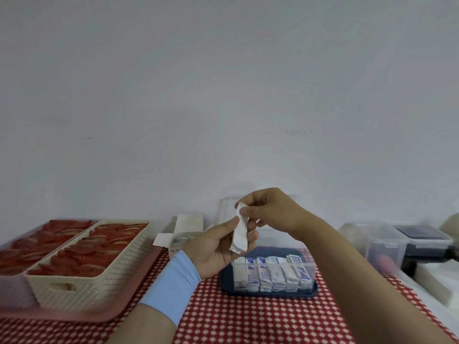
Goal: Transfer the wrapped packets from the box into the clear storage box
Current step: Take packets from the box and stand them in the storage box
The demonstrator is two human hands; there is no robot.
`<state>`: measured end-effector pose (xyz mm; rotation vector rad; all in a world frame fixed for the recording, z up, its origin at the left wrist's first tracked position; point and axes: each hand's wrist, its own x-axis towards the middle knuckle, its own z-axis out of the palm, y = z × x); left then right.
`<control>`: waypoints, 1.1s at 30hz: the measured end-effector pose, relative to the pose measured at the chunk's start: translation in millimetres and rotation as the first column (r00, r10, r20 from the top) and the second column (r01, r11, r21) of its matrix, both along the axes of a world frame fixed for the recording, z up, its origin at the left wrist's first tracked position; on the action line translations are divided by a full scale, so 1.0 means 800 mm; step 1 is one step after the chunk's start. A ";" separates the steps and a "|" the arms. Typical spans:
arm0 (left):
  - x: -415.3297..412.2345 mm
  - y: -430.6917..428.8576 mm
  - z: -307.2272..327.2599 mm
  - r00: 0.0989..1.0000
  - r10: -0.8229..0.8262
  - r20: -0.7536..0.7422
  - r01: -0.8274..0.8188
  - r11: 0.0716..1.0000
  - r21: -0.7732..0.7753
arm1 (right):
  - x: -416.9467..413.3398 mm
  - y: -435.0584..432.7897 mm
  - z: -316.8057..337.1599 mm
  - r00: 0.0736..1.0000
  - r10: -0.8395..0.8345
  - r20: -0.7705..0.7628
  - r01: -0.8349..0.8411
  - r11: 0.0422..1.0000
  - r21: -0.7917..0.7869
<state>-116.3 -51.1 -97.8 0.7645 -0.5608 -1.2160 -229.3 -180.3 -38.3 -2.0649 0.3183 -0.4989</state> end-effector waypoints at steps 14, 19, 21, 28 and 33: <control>-0.005 -0.006 0.002 0.991 0.121 -0.060 -0.124 0.991 -0.053 | -0.002 0.022 -0.029 1.000 -0.001 0.028 0.015 0.853 -0.521; -0.001 -0.005 -0.004 0.990 0.104 -0.093 -0.111 0.991 -0.070 | 0.002 0.012 -0.033 0.995 0.044 0.085 0.013 0.823 -0.567; -0.001 -0.006 -0.004 0.992 0.089 -0.086 -0.095 0.993 -0.069 | 0.002 0.013 -0.032 0.997 0.054 0.046 -0.019 0.825 -0.564; 0.008 -0.008 0.000 0.994 0.038 -0.103 -0.042 0.998 -0.039 | 0.000 -0.007 -0.019 0.996 0.061 0.071 -0.060 0.998 -0.011; 0.012 -0.009 0.002 0.999 -0.051 0.001 0.051 0.999 0.006 | 0.001 -0.034 -0.016 0.993 0.073 -0.088 -0.072 0.997 0.017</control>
